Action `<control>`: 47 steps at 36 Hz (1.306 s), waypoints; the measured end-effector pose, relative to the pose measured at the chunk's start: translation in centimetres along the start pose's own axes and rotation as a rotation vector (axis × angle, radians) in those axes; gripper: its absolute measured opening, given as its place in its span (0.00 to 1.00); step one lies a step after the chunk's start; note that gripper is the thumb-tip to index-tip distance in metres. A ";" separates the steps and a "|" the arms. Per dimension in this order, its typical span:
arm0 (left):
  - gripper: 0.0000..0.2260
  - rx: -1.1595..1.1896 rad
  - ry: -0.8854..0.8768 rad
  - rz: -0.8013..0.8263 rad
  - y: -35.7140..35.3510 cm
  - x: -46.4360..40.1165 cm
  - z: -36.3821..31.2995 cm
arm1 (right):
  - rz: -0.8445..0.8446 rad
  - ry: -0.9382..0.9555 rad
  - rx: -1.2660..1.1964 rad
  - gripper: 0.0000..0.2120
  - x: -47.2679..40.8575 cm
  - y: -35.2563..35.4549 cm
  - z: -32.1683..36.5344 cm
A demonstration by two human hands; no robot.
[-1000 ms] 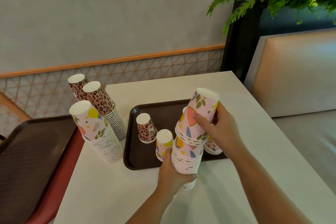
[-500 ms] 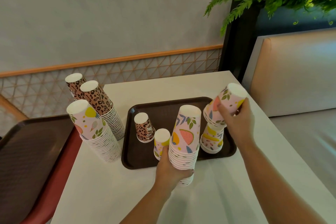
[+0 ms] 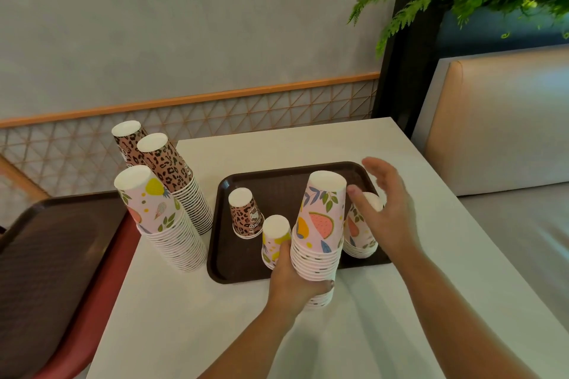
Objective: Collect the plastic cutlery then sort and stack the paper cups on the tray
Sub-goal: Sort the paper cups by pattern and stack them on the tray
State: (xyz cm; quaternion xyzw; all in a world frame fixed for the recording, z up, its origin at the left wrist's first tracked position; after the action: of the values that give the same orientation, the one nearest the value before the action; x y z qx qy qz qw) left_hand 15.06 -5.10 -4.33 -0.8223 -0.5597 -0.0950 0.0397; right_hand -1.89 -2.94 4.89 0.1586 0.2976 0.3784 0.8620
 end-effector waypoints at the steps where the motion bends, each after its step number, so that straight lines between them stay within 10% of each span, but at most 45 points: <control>1: 0.41 0.007 0.000 -0.001 -0.1 0.0 0.1 | 0.079 0.011 -0.010 0.26 0.2 -0.1 0.7; 7: 0.37 0.012 -0.004 0.010 -0.3 -0.3 0.2 | 0.437 -0.058 -0.074 0.24 1.2 -2.0 1.6; 23: 0.37 -0.042 0.011 0.019 -0.3 -0.2 0.9 | 0.207 -0.177 -0.238 0.13 0.0 -0.9 1.2; 30: 0.37 -0.040 0.036 0.006 0.0 -0.1 0.9 | -0.046 -0.259 -0.520 0.25 -2.0 1.3 0.2; 47: 0.37 0.015 0.024 0.007 -0.3 0.0 0.5 | -0.048 -0.119 0.130 0.37 -0.3 0.6 -2.2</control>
State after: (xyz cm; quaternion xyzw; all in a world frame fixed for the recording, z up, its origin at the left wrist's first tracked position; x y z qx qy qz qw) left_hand 14.86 -4.89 -4.80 -0.8227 -0.5571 -0.1003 0.0530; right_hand -3.73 -2.69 3.60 0.2291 0.2732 0.3274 0.8750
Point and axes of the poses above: each hand's wrist, its own x-axis away from the middle knuckle, its own y-axis out of the back of the hand, z = x × y, the point moved 2 cm from there along -x, towards the middle knuckle, and after that the axes turned 9 degrees about x, right-handed, at the moved point
